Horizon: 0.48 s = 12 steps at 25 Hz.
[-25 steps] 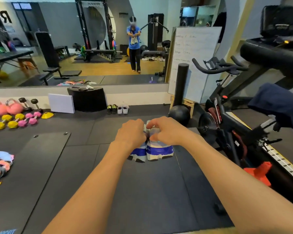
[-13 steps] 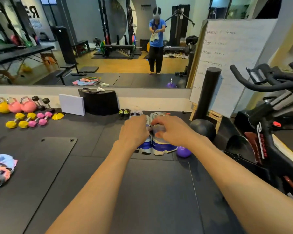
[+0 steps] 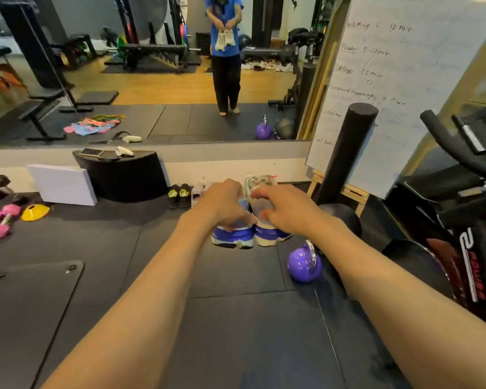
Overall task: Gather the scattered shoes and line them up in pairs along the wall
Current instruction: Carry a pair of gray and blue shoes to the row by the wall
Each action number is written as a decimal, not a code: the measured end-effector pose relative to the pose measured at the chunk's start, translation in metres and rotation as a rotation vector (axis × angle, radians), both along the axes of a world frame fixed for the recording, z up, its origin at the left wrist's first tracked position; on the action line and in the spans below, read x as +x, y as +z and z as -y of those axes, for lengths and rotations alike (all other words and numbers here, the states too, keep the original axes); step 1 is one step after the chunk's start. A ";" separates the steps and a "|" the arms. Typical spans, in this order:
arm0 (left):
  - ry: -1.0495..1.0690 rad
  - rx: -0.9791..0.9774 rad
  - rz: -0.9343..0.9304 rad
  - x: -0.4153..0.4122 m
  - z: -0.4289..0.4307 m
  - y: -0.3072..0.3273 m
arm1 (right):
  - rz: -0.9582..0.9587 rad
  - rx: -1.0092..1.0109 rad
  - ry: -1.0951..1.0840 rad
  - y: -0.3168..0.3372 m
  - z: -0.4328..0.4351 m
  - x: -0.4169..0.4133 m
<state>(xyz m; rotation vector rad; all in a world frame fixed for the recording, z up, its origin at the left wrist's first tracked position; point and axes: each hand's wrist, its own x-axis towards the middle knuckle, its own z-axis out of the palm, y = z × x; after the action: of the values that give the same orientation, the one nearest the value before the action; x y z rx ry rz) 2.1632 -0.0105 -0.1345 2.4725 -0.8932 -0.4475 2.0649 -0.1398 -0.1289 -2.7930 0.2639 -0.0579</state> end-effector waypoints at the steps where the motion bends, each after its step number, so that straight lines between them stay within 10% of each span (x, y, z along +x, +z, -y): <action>1: -0.011 0.012 -0.013 0.024 0.011 -0.005 | -0.013 -0.001 -0.013 -0.005 0.009 0.021; 12: 0.002 0.086 0.057 0.299 0.136 -0.075 | -0.136 0.100 0.006 -0.079 0.141 0.309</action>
<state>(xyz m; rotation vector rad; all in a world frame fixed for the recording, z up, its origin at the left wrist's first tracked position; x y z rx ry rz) 2.4619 -0.1469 -0.2093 2.5760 -0.9124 -0.4254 2.3744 -0.2804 -0.2075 -2.7015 0.2827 0.1440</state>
